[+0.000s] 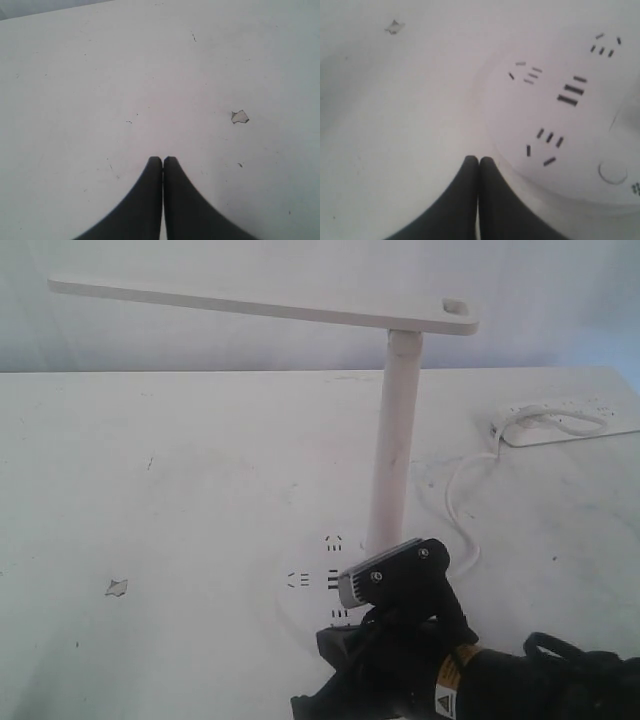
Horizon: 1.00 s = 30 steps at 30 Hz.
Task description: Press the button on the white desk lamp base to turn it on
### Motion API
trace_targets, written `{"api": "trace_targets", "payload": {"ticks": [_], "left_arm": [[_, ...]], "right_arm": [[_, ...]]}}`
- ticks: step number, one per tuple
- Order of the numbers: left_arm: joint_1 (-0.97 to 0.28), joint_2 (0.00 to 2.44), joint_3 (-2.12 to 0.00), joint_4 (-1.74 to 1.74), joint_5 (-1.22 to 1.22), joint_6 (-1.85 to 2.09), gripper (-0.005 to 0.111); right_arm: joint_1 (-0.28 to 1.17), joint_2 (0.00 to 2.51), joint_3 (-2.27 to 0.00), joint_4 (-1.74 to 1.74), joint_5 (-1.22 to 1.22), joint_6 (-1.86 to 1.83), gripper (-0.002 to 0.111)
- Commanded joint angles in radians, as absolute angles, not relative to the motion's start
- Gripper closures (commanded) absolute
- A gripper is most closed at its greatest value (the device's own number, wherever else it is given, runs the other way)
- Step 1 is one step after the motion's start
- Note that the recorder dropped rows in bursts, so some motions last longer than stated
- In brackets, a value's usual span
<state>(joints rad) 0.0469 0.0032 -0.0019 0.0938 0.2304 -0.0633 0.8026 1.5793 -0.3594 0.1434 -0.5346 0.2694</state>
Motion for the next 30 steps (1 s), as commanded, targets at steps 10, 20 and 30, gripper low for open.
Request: {"api": "trace_targets", "payload": {"ticks": [10,20,30], "left_arm": [[0.047,0.000,0.000,0.084,0.233,-0.064,0.107],[0.047,0.000,0.000,0.084,0.233,-0.064,0.107],[0.047,0.000,0.000,0.084,0.233,-0.064,0.107]], "right_arm": [[0.807,1.574,-0.361,0.186,-0.673,0.174,0.108],[0.807,1.603,-0.361,0.316,-0.735,-0.010,0.108],[0.807,1.728,-0.361,0.316,-0.896,-0.038,0.108]]}}
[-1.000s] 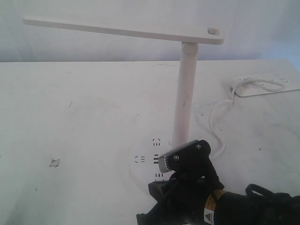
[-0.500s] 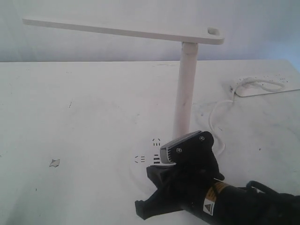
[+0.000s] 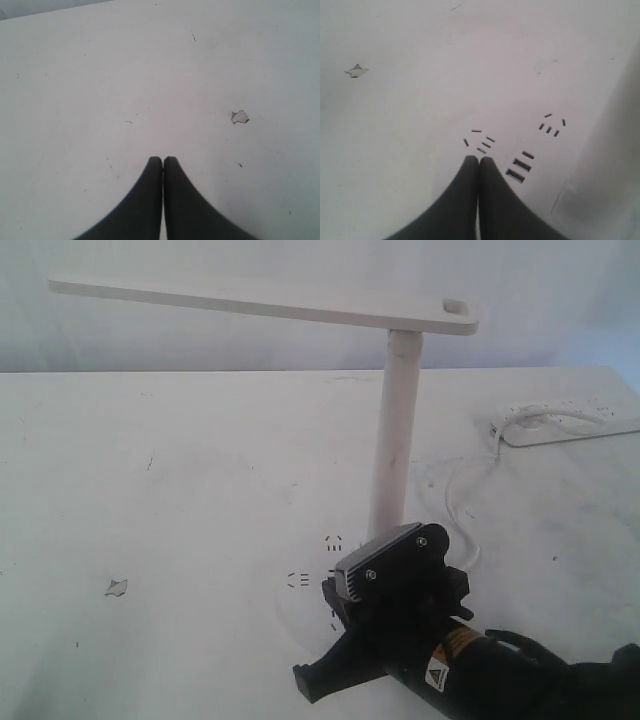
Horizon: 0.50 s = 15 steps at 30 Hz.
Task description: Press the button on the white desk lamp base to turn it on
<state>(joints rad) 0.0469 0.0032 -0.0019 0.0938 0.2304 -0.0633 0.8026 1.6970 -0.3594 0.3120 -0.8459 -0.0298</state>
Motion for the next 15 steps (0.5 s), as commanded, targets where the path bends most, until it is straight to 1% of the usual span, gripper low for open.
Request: {"api": "trace_targets", "payload": {"ticks": [1,8,15], "left_arm": [[0.047,0.000,0.000,0.084,0.233,-0.064,0.107],[0.047,0.000,0.000,0.084,0.233,-0.064,0.107],[0.047,0.000,0.000,0.084,0.233,-0.064,0.107]], "right_arm": [[0.807,1.733,-0.361,0.316,-0.898,-0.038,0.108],[0.807,1.737,-0.361,0.336,-0.903,-0.011,0.108],[0.807,1.737,-0.361,0.467,-0.885,-0.022,0.108]]}}
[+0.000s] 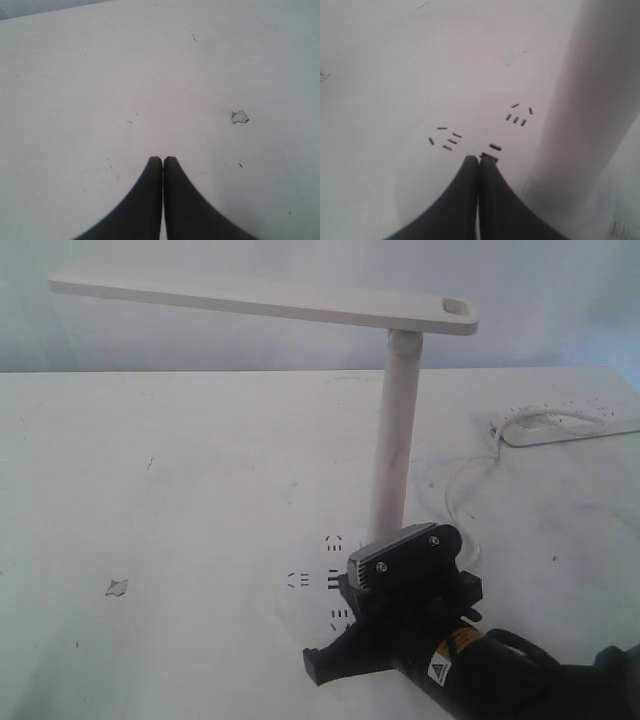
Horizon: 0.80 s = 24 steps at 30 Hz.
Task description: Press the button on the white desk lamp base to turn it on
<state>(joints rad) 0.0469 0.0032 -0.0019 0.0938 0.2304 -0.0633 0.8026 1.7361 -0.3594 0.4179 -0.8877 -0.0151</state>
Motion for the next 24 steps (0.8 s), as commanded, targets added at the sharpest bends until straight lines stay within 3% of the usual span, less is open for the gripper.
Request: {"api": "trace_targets", "payload": {"ticks": [1,24], "left_arm": [[0.047,0.000,0.000,0.084,0.233,-0.064,0.107],[0.047,0.000,0.000,0.084,0.233,-0.064,0.107]], "right_arm": [[0.807,1.737,-0.361,0.469,-0.885,-0.022,0.108],[0.807,1.737,-0.361,0.553,-0.785,0.000,0.108]]}}
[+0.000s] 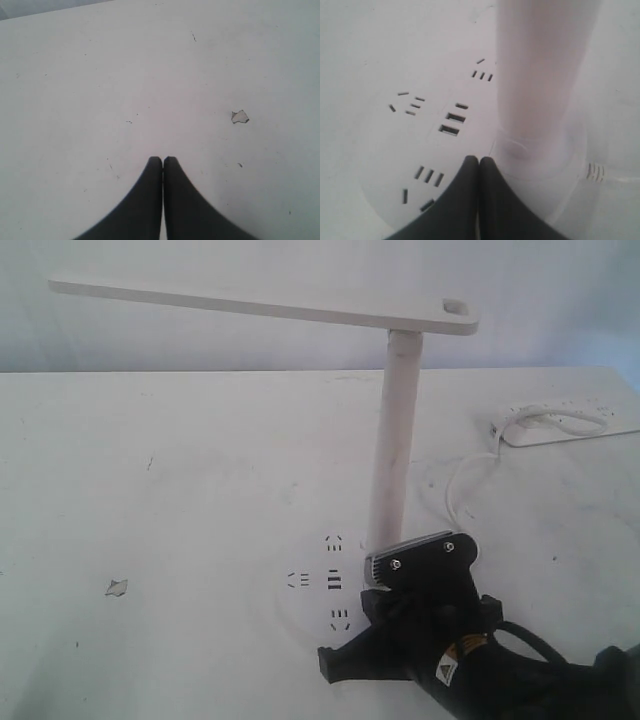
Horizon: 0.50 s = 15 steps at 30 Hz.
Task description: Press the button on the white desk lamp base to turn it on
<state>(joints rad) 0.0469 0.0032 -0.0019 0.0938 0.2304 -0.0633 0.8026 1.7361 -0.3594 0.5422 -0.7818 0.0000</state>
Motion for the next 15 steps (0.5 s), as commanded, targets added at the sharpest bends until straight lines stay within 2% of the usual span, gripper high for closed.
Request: {"api": "trace_targets", "payload": {"ticks": [1,15], "left_arm": [[0.047,0.000,0.000,0.084,0.233,-0.064,0.107],[0.047,0.000,0.000,0.084,0.233,-0.064,0.107]], "right_arm": [[0.807,1.737,-0.361,0.553,-0.783,0.000,0.108],[0.807,1.724,-0.361,0.592,-0.735,-0.018,0.108]]}}
